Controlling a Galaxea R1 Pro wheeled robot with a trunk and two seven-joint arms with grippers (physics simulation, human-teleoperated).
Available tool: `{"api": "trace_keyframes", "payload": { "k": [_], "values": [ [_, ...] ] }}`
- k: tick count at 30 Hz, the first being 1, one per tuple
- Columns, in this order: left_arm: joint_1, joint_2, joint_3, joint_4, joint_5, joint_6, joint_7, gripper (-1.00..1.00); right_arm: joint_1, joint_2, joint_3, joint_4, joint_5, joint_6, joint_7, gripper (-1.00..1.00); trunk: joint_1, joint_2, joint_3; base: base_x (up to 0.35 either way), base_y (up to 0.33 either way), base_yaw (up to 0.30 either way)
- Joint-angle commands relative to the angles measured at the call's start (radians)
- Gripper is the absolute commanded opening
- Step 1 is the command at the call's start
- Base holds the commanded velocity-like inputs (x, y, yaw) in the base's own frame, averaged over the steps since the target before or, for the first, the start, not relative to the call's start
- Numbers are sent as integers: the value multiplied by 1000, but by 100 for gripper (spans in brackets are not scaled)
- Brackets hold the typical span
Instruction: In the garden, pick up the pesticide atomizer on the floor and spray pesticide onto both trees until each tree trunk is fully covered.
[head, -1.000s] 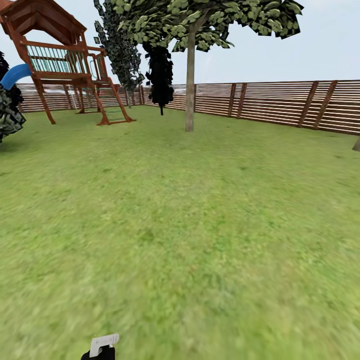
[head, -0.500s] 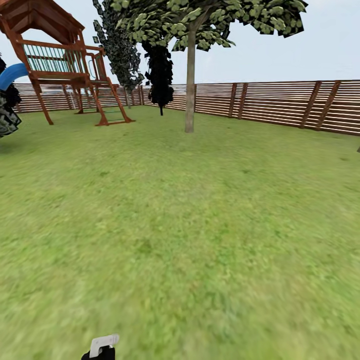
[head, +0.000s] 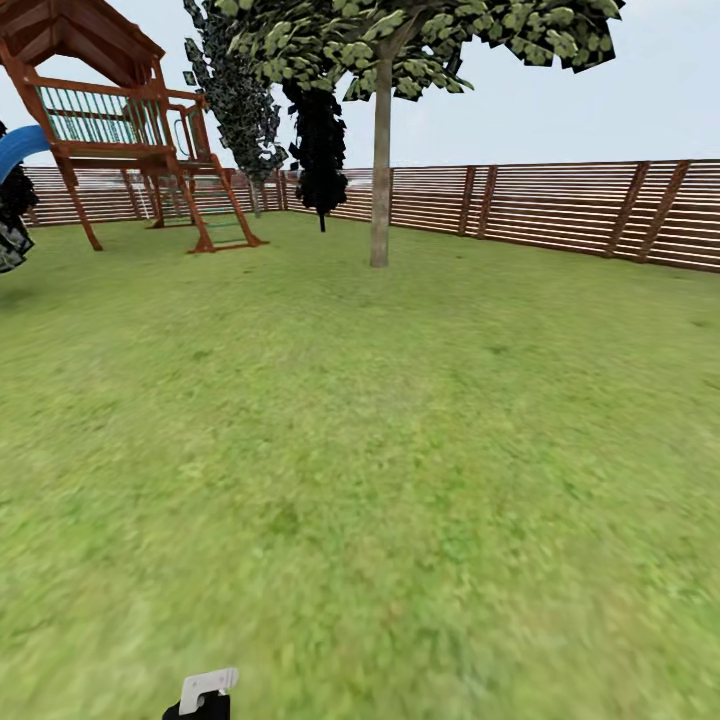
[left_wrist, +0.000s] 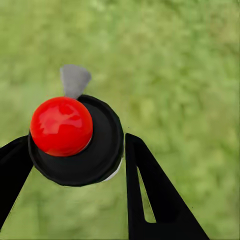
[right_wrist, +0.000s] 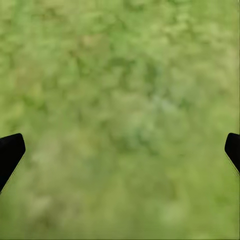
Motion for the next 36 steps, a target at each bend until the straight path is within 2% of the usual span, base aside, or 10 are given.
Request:
{"api": "trace_keyframes", "payload": {
  "k": [1, 36],
  "values": [
    [0, 0, 0, -1, 0, 0, 0, -100, 0, 0, 0, 0, 0, 0, 0, 100, 0, 0, 0, 340, 0, 0],
    [0, 0, 0, -3, 0, 0, 0, -100, 0, 0, 0, 0, 0, 0, 0, 100, 0, 0, 0, 340, 0, 0]
  ]
}}
